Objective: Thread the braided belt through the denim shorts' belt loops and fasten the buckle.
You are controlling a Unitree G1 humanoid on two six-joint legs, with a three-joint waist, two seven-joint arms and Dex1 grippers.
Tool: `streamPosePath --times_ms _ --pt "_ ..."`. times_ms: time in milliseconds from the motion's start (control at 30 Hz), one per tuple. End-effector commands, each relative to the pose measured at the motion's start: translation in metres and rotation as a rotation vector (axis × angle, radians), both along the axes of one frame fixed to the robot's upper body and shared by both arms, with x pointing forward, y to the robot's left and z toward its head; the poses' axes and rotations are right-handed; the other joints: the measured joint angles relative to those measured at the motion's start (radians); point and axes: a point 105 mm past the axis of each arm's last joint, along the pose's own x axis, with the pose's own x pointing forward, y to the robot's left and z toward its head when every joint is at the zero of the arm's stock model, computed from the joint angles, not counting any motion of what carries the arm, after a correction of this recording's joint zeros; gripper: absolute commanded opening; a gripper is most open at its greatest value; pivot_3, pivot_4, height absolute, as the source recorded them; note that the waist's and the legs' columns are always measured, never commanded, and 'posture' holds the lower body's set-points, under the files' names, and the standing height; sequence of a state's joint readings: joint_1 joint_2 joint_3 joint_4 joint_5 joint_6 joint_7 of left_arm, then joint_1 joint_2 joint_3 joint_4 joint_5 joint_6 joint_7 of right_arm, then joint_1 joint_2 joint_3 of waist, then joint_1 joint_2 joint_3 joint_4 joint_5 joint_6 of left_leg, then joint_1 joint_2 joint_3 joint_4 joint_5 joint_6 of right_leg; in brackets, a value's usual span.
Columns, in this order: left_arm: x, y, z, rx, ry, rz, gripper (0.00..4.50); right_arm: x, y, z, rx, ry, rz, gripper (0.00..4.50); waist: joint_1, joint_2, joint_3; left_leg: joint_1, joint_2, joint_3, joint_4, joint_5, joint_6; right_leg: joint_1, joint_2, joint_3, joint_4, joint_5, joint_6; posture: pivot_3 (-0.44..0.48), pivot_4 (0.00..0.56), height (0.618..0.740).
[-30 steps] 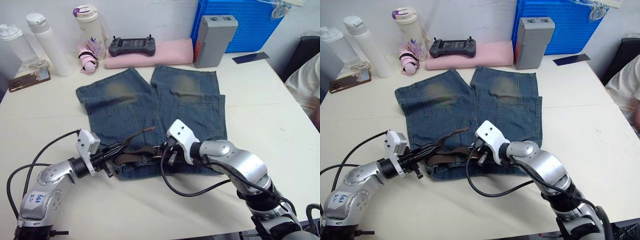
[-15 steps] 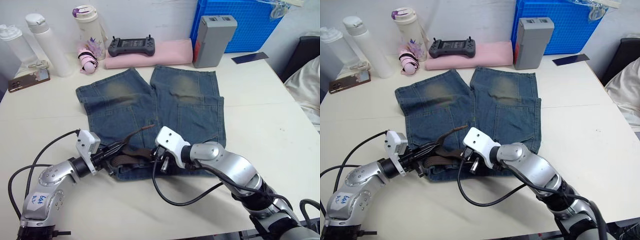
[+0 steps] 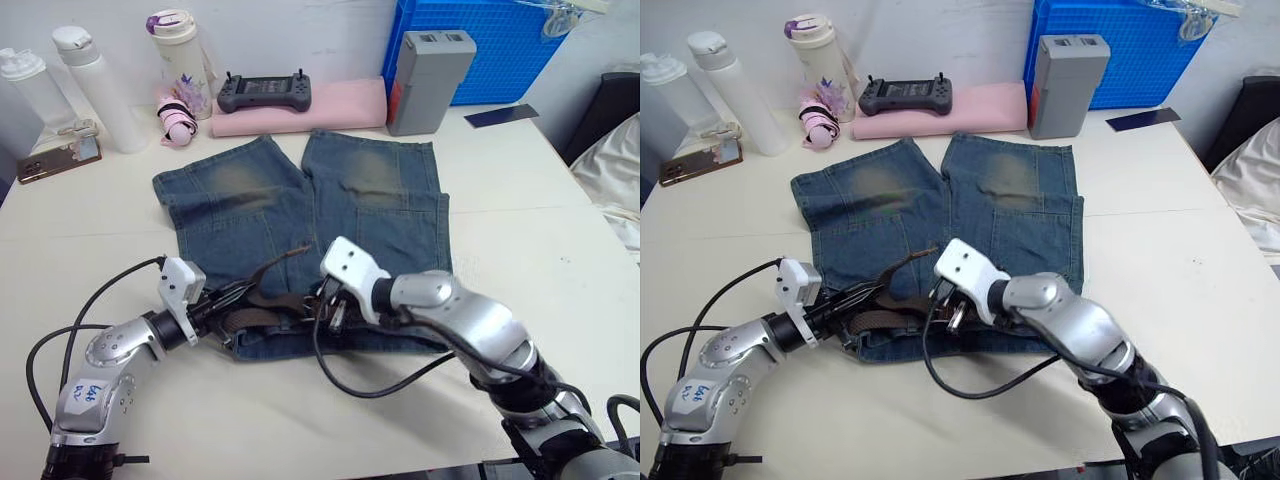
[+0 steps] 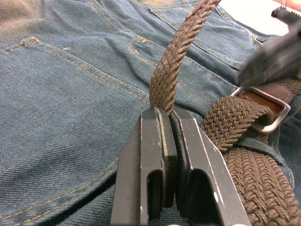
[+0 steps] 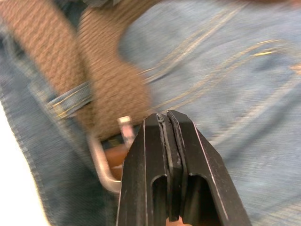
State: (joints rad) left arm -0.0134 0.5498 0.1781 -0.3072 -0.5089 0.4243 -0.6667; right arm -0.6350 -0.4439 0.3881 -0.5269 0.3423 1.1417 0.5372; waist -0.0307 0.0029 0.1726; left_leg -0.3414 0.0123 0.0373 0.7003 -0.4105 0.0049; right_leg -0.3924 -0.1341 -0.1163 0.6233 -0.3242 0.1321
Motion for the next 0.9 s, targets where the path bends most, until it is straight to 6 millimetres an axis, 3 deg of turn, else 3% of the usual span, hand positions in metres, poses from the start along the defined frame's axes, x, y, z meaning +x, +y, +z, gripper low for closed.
streamPosePath --times_ms 33,300,900 --pt "-0.004 -0.005 0.007 -0.001 -0.038 -0.022 0.0 -0.011 0.002 0.021 0.051 -0.015 0.067 0.01 0.0 0.0 0.0 0.0 0.0 0.0 0.0 0.0 0.0 0.0 0.0 0.0 0.0 0.0 0.0 0.0 0.15 0.74" --pt "-0.005 -0.006 0.006 -0.006 -0.039 -0.019 0.0 -0.023 0.005 0.008 0.017 0.063 0.132 0.01 0.0 0.0 0.0 0.0 0.0 0.0 0.0 0.0 0.0 0.0 0.0 0.0 0.0 0.0 0.0 0.0 0.15 0.74" --pt "-0.011 -0.008 0.005 -0.016 -0.034 -0.007 0.0 -0.01 0.006 -0.012 -0.06 0.08 0.148 0.01 0.0 0.0 0.0 0.0 0.0 0.0 0.0 0.0 0.0 0.0 0.0 0.0 0.0 0.0 0.0 0.0 0.15 0.74"
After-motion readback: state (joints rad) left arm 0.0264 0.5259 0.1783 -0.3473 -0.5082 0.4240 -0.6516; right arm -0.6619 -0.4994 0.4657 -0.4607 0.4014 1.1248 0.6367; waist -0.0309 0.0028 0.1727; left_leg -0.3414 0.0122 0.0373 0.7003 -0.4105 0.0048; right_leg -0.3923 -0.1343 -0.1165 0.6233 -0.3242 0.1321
